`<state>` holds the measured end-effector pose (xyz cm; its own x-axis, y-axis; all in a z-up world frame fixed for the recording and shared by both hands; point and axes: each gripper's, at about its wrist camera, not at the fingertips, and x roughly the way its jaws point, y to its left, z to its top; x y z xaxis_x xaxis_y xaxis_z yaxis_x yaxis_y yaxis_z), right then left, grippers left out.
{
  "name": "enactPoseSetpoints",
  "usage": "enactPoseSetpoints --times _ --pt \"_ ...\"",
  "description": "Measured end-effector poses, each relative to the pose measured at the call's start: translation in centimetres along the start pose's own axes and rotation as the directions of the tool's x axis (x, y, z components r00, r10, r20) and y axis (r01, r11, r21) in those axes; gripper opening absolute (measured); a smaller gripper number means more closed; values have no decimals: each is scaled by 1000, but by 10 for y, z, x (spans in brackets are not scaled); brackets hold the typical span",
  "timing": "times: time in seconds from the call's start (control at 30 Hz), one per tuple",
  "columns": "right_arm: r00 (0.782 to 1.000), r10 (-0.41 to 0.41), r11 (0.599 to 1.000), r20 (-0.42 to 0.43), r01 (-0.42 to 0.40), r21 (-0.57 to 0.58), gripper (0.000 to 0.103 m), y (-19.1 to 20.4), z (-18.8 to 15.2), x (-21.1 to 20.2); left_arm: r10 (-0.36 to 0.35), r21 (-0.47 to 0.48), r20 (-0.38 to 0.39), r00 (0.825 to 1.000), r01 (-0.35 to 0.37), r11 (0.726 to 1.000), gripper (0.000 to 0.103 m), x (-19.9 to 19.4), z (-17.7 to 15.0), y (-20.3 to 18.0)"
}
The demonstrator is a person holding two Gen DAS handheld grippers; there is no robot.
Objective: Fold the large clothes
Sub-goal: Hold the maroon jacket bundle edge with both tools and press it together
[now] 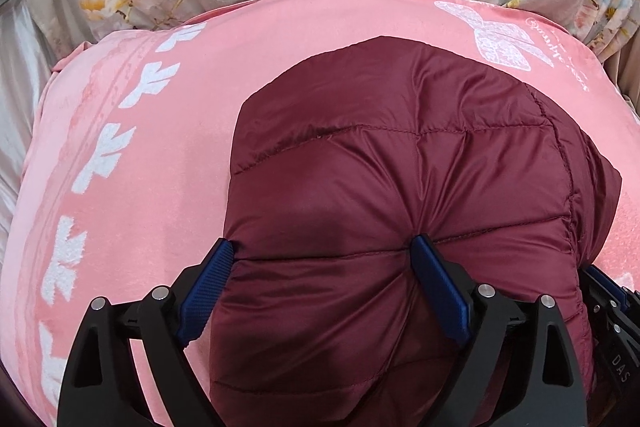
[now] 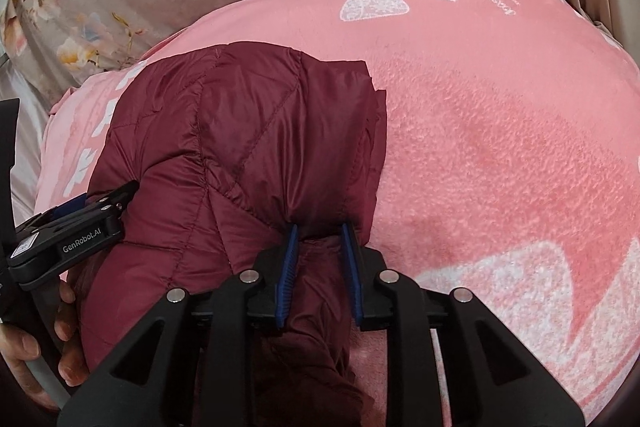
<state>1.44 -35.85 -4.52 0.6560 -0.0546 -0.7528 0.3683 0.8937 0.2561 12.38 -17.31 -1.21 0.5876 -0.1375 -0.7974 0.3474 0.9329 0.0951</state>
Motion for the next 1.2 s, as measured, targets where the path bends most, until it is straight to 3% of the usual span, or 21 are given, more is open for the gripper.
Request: enactPoseSetpoints --times 0.33,0.4,0.43,0.5,0.63,0.8,0.87,1.07,1.2 --pt "1000 6 1000 19 -6 12 23 0 -4 4 15 4 19 1000 -15 1000 91 4 -5 -2" --pt "1000 -10 999 14 9 35 34 -6 -2 0 -6 -9 8 1000 6 1000 91 2 -4 3" --pt "999 -32 998 13 31 59 52 -10 -2 -4 -28 -21 -4 1000 28 999 91 1 -4 8" --pt "1000 11 994 22 -13 108 57 -24 -2 -14 -104 -78 -37 994 101 992 90 -5 -5 26" --pt "988 153 969 -28 -144 200 62 -44 -2 -9 -278 -211 -94 956 254 944 89 -1 -13 65" --pt "955 291 920 -51 -264 290 69 -52 -2 5 -468 -360 -112 876 404 841 89 16 -24 92" --pt "948 314 913 -57 -285 290 69 -48 0 9 -507 -374 -115 854 436 819 90 23 -27 89" --pt "923 381 885 -48 -349 307 70 -47 5 17 -474 -306 -104 874 426 852 91 23 -25 68" --pt "922 386 889 -40 -360 283 70 -40 6 20 -435 -274 -103 895 395 877 91 24 -22 60"
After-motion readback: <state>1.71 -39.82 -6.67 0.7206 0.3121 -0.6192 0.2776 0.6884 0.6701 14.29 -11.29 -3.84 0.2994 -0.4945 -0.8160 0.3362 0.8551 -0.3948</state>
